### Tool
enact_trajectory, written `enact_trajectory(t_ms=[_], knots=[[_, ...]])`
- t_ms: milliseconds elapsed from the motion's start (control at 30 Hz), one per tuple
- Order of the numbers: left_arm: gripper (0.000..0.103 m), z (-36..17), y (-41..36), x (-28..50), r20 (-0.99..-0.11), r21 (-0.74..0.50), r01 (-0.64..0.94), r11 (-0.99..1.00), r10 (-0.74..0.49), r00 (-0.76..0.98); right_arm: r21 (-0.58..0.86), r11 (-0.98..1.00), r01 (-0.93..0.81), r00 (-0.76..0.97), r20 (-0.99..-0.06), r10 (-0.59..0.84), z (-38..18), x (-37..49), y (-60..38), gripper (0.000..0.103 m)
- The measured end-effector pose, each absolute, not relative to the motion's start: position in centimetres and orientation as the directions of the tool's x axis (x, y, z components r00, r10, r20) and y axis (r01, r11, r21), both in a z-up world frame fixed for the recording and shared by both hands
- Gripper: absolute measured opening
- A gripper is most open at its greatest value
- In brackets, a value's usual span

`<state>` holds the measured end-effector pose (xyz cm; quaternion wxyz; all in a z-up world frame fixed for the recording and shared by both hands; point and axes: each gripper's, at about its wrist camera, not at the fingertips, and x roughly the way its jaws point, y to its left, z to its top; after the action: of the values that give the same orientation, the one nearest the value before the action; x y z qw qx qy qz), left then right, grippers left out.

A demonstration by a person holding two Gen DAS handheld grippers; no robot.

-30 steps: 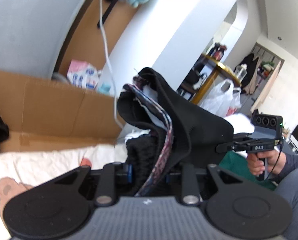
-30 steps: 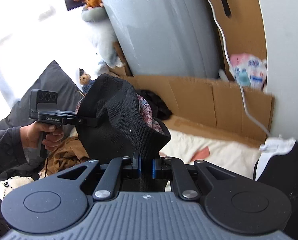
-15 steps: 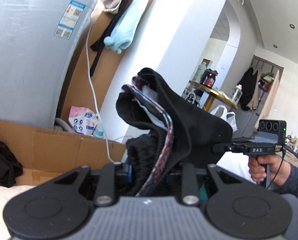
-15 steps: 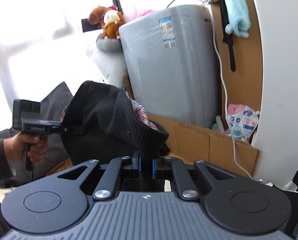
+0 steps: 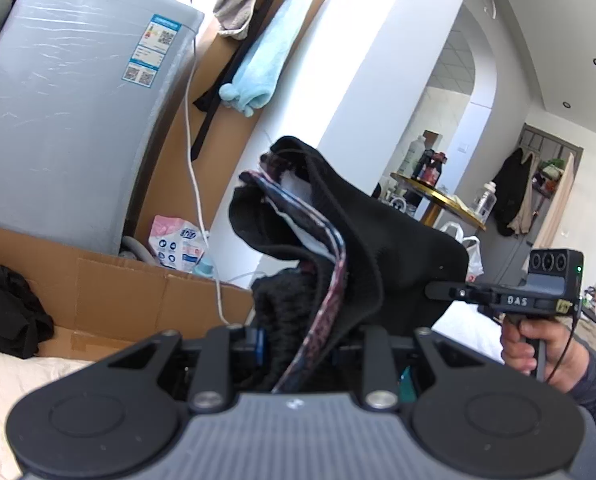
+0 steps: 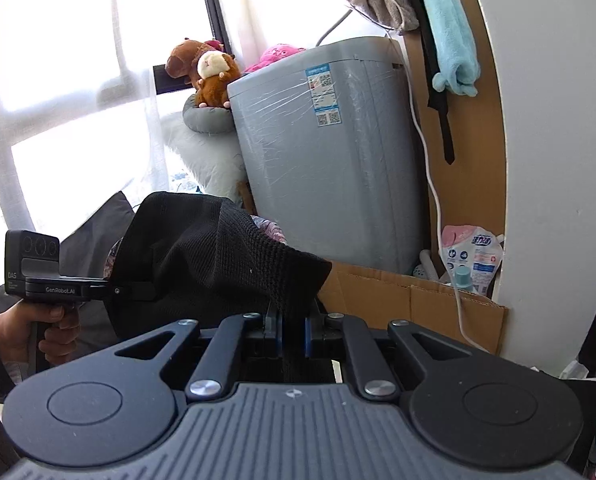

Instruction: Fold clothes

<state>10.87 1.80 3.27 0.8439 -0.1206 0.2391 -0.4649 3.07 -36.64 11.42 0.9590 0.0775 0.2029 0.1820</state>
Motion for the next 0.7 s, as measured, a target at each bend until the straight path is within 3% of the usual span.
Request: enact_trajectory(t_ms=[700], knots=[[0.029, -1.4, -9.9, 11.1, -0.426, -0.376, 0.775, 0.508, -0.837, 0.343, 0.145, 0.973, -0.18, 0.865, -0.448, 0.226, 7.6, 1.5, -44.7, 0.01]])
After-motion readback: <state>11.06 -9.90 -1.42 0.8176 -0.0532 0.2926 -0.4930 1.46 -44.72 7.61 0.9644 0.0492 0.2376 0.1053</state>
